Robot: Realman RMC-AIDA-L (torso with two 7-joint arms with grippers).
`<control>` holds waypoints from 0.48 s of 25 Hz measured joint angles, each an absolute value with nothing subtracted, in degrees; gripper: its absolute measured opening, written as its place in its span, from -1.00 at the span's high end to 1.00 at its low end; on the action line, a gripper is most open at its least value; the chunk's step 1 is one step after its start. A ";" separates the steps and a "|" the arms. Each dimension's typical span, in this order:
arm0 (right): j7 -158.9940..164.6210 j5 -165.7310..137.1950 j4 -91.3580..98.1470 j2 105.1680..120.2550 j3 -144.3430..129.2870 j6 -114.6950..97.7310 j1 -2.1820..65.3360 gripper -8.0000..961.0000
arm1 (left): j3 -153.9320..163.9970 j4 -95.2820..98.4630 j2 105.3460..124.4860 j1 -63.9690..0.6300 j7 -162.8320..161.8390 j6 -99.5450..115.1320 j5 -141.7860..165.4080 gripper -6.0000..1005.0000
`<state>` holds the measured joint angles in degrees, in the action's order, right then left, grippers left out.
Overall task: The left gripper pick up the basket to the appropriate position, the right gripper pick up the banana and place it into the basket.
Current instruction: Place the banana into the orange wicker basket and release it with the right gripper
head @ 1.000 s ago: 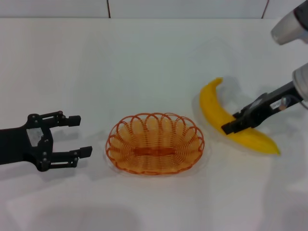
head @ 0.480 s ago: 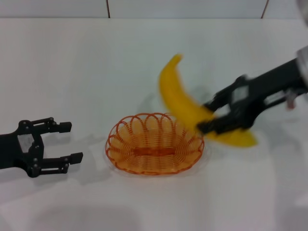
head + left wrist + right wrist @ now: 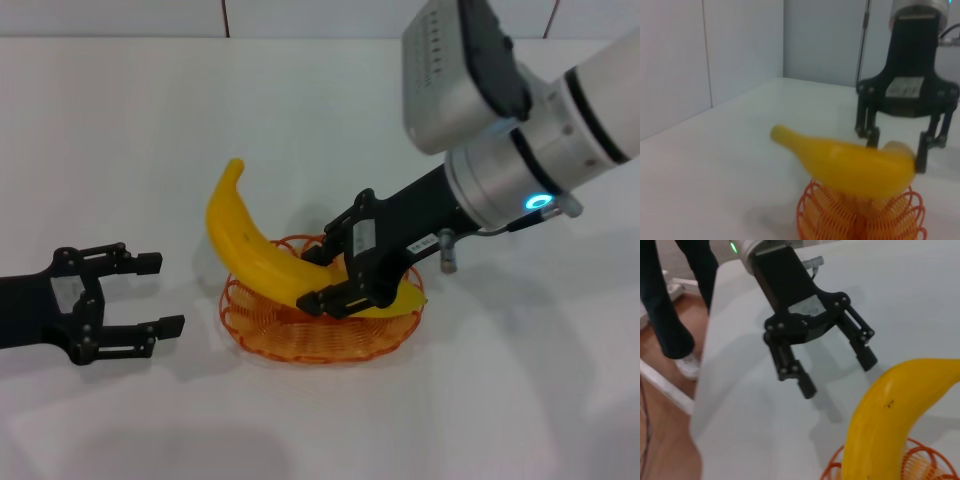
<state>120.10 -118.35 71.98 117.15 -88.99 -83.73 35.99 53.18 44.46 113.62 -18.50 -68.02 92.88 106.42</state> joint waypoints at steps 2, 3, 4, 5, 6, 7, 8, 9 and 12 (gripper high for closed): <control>119.23 -118.84 70.07 117.14 -90.15 -81.82 36.61 -0.14 | 53.19 44.46 113.69 -18.60 -68.02 92.85 106.43 -0.63; 118.69 -119.16 69.14 117.13 -90.41 -81.32 36.85 -0.15 | 53.19 44.46 113.72 -18.62 -68.02 92.85 106.43 -0.63; 118.07 -119.43 68.15 117.13 -90.65 -80.79 37.05 -0.15 | 53.19 44.46 113.75 -18.65 -68.02 92.84 106.44 -0.63; 117.68 -119.52 67.53 117.13 -90.75 -80.43 37.13 -0.15 | 53.18 44.46 113.76 -18.64 -68.02 92.83 106.44 -0.63; 117.31 -119.55 67.04 117.14 -90.81 -80.17 37.16 -0.16 | 53.18 44.46 113.79 -18.65 -68.03 92.82 106.44 -0.63; 116.78 -119.43 66.46 117.14 -90.79 -79.92 37.19 -0.16 | 53.17 44.46 113.82 -18.65 -68.04 92.82 106.44 -0.63; 116.44 -119.16 66.06 117.14 -90.67 -79.84 37.23 -0.16 | 53.17 44.46 113.86 -18.65 -68.05 92.81 106.44 -0.63; 116.17 -118.84 65.66 117.15 -90.57 -79.79 37.28 -0.17 | 53.17 44.46 113.89 -18.67 -68.06 92.81 106.44 -0.63; 115.90 -117.90 64.83 117.11 -90.39 -79.66 37.65 -0.18 | 53.17 44.46 113.90 -18.69 -68.08 92.80 106.44 -0.63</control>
